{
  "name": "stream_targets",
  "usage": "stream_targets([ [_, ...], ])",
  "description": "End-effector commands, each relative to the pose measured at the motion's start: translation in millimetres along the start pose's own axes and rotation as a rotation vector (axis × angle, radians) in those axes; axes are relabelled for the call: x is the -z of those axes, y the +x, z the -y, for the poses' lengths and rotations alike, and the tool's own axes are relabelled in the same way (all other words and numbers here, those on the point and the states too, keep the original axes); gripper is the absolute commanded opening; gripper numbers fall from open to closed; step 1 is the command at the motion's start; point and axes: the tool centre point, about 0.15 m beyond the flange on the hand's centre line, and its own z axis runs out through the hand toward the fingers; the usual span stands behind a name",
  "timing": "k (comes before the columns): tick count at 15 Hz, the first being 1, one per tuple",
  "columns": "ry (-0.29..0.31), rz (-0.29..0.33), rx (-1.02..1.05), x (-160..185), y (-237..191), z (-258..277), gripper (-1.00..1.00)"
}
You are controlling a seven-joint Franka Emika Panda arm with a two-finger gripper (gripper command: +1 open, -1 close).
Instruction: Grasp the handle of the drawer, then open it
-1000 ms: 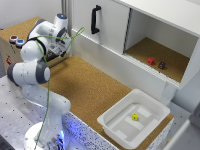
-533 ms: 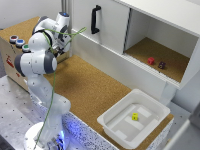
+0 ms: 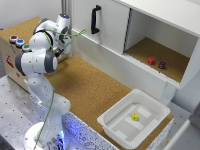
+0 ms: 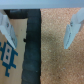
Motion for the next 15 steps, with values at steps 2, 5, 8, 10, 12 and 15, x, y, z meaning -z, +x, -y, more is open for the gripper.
stream_targets([
  [2, 0.075, -0.026, 0.036, -23.4, 15.5, 7.3, 1.00],
  [5, 0.105, 0.009, 0.045, -32.6, 24.7, 6.2, 1.00],
  [8, 0.143, 0.037, 0.047, -44.9, 31.0, 3.3, -1.00],
  [10, 0.152, 0.044, 0.052, -46.9, 32.4, 3.1, -1.00],
  [12, 0.164, 0.060, 0.048, -52.0, 33.3, 0.4, -1.00],
  [15, 0.169, 0.056, 0.042, -52.1, 31.7, -0.6, -1.00],
])
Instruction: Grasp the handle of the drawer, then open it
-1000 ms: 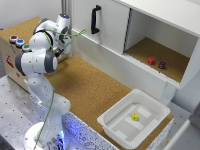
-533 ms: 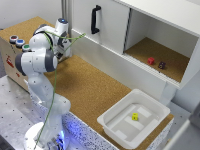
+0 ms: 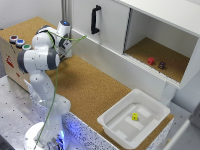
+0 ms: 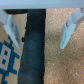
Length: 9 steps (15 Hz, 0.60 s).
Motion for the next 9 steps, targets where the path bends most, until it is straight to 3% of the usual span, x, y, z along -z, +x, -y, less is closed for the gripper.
stream_targets([
  [1, 0.069, 0.029, 0.006, -11.8, 5.1, -8.8, -1.00],
  [9, 0.071, 0.013, -0.018, -10.1, -14.7, -19.5, -1.00],
])
